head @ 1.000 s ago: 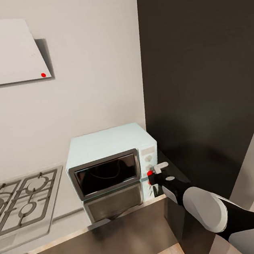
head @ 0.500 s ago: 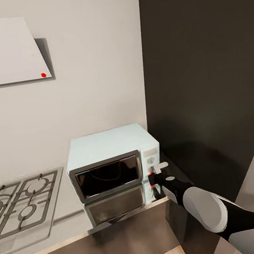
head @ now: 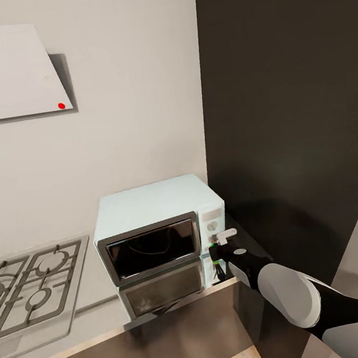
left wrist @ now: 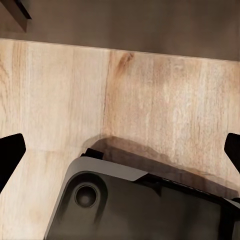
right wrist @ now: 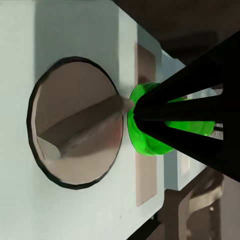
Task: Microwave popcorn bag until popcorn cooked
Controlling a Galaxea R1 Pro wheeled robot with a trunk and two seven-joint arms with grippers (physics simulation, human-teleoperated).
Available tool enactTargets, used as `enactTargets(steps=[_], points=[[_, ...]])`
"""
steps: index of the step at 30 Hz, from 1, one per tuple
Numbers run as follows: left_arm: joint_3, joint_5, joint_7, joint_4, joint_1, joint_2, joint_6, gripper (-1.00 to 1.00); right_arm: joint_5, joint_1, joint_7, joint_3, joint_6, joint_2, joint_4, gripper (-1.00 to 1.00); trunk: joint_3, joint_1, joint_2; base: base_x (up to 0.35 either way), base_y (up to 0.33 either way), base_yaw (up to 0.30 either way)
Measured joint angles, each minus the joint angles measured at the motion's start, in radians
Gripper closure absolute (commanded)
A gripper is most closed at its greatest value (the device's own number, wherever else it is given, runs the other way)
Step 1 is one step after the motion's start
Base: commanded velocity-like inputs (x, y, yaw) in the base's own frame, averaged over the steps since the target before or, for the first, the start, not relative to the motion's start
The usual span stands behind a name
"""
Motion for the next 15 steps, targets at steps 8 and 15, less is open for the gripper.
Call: enactTargets(steps=[8,15], points=[[0.001,0.004,0.000,0.000,-0.001,-0.003,0.001,-1.00,0.001,-0.002,0.008,0.001,-0.010,0.000,-0.002,1.00,0.000,0.001,0.001,-0.153,0.088,0.000],[0.002,0.011,0.001,-0.001,-0.002,-0.003,0.001,-1.00,-0.003,-0.005,0.067,-0.001,-0.017,0.000,-0.008,1.00,0.000,0.001,0.001,-0.319,0.158,0.000]])
